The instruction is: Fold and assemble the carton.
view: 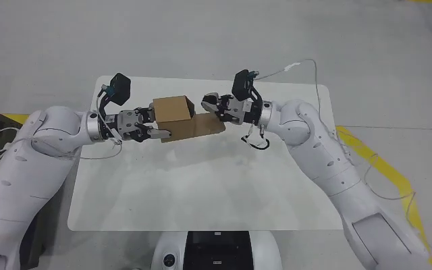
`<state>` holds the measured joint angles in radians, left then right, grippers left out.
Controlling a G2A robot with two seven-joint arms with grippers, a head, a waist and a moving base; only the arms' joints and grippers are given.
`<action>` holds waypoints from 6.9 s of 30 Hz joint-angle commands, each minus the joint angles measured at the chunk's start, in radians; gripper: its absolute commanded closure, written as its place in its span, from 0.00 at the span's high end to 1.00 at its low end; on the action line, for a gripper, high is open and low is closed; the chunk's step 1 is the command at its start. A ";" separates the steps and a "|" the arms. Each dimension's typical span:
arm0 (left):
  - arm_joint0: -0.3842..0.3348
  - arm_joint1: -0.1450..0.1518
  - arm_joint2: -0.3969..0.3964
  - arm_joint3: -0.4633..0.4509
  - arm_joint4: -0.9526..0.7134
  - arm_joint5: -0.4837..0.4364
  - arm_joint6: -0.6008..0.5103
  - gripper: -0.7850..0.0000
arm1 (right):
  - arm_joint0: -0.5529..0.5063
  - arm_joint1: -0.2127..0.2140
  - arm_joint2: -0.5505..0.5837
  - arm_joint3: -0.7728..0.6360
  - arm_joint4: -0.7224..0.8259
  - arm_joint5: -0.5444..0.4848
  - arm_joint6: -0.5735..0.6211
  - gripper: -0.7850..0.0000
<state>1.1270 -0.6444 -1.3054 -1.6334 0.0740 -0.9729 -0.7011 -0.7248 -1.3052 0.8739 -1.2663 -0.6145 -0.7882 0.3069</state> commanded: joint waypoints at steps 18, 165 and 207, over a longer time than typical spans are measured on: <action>0.093 0.014 -0.116 -0.029 0.070 -0.034 0.062 0.44 | -0.108 0.032 0.125 0.016 0.617 0.327 0.529 0.00; 0.004 -0.011 0.012 -0.075 0.146 0.015 0.036 1.00 | -0.022 0.007 0.123 0.155 1.122 0.743 0.992 0.00; 0.062 0.000 -0.041 -0.071 0.085 -0.028 0.063 0.46 | -0.050 0.007 0.181 0.274 1.287 0.696 0.975 0.78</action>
<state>1.1868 -0.6449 -1.3441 -1.7027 0.1588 -0.9996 -0.6429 -0.7756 -1.2981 1.0527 -1.0138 0.6707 -0.0974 1.2883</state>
